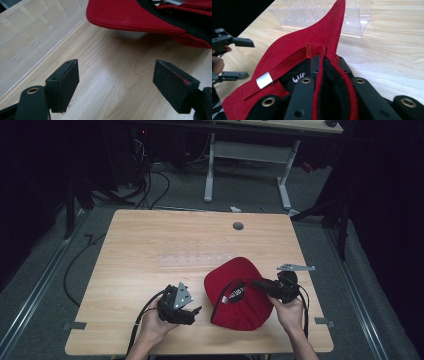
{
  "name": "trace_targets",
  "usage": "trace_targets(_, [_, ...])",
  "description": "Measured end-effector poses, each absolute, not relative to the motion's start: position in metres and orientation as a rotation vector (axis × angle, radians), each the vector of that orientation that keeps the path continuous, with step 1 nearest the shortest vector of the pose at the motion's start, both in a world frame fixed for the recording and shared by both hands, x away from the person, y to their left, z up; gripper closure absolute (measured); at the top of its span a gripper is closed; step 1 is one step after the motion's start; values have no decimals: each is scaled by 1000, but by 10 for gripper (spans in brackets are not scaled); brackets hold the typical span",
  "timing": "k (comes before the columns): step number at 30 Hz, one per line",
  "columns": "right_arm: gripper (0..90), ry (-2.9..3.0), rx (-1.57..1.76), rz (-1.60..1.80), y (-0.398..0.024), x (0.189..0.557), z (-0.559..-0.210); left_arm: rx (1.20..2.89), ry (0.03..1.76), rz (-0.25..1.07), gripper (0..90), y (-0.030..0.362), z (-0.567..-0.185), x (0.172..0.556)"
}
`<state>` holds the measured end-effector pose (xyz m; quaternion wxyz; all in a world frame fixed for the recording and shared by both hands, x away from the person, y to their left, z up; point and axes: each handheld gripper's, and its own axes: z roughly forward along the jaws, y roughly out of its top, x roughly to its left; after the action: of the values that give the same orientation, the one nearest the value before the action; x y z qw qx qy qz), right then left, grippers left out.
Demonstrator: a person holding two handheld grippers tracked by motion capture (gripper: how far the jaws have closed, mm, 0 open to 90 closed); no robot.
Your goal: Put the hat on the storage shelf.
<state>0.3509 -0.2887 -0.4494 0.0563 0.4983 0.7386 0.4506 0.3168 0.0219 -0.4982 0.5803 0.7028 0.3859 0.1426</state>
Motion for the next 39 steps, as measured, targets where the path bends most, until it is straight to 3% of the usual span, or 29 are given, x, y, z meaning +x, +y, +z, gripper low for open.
trace_targets(12, [807, 2316, 1496, 1369, -274, 360, -446, 1656, 864, 372, 164, 12, -499, 314])
trace_targets(39, [807, 2416, 1541, 1340, -251, 371, -440, 1713, 793, 445, 179, 3, -496, 305])
